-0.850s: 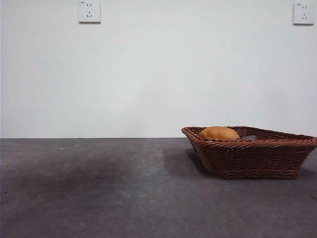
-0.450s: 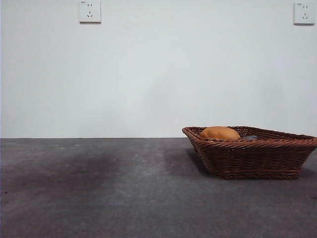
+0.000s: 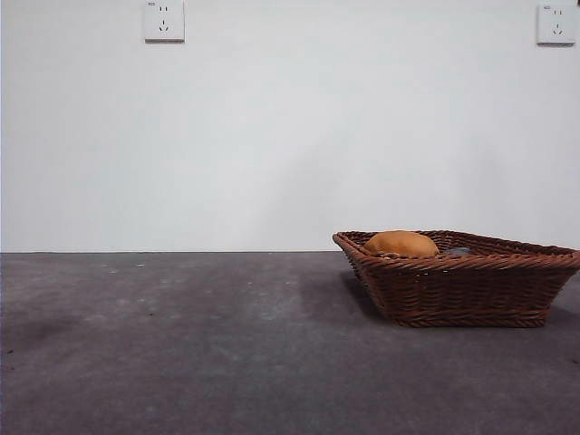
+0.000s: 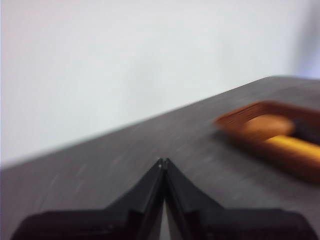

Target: Help me put the vegetables on the table into the basket

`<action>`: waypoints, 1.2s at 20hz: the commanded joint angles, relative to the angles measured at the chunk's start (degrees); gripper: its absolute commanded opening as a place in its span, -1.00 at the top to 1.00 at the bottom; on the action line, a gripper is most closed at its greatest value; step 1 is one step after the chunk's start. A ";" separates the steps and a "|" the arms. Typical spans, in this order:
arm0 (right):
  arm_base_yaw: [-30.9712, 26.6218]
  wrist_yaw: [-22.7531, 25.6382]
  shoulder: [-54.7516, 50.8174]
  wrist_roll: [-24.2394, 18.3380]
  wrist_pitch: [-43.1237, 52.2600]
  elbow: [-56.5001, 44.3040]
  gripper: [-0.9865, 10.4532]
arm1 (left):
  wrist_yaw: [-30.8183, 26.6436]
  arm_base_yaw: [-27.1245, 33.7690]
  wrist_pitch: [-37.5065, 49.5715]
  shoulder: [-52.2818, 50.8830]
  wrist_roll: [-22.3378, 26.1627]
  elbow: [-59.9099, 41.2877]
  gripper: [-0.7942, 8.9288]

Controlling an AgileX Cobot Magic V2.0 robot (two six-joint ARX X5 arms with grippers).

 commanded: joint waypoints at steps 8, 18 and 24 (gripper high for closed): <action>0.02 0.26 3.30 0.39 13.07 -0.37 0.83 | -14.53 0.63 -5.05 -9.18 -7.15 -10.91 0.84; 0.02 0.94 3.30 0.39 17.03 -0.37 0.83 | -15.30 0.92 -14.60 -14.19 -10.62 -10.91 0.84; 0.02 1.09 3.30 0.39 17.03 -0.37 0.83 | -14.10 0.98 -14.53 -14.78 -12.11 -10.91 0.84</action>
